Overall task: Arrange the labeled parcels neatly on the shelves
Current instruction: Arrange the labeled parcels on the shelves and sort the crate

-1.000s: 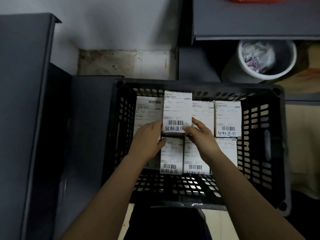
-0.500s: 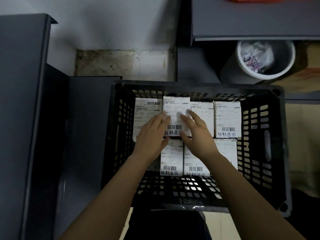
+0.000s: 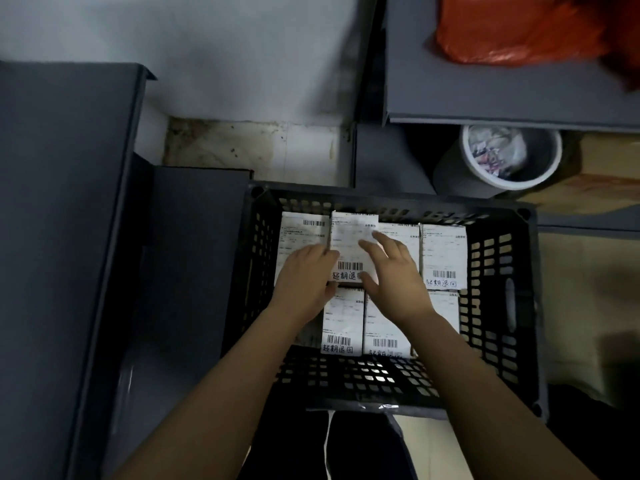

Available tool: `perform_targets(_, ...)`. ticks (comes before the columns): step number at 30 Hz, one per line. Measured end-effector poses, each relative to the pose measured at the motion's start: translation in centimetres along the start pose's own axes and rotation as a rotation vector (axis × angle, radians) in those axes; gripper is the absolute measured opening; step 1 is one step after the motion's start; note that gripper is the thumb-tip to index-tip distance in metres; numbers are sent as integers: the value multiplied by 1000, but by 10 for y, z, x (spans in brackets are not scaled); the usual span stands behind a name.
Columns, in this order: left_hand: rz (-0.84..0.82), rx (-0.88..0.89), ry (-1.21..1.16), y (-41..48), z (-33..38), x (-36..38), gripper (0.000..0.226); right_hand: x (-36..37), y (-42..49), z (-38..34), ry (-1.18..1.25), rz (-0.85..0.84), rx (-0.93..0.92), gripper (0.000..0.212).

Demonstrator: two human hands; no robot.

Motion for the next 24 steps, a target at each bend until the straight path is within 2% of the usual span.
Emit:
perform_targets(4, 173, -39, -29, -44, 7, -57, 39, -42, -25, -38, -56, 71, -119, 43)
perform_targets(10, 417, -202, 10, -134, 13, -118, 23, -76, -59, -110, -90, 148, -420, 32)
perform_targets(17, 578, -530, 26, -260, 40, -117, 22, -58, -112, -191, -133, 58, -831, 25)
perform_targets(24, 624, -943, 55, -393, 69, -92, 29, -16, -196, -271, -215, -72, -1202, 15)
Point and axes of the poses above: each hand's wrist, its own y-axis towards the middle knuckle, its own x-axis out of the palm, z = x × y, the point moved 6 cm from there along y, towards the middle knuckle, and after that the axes turned 9 degrees about -z, right-handed, at the moved point
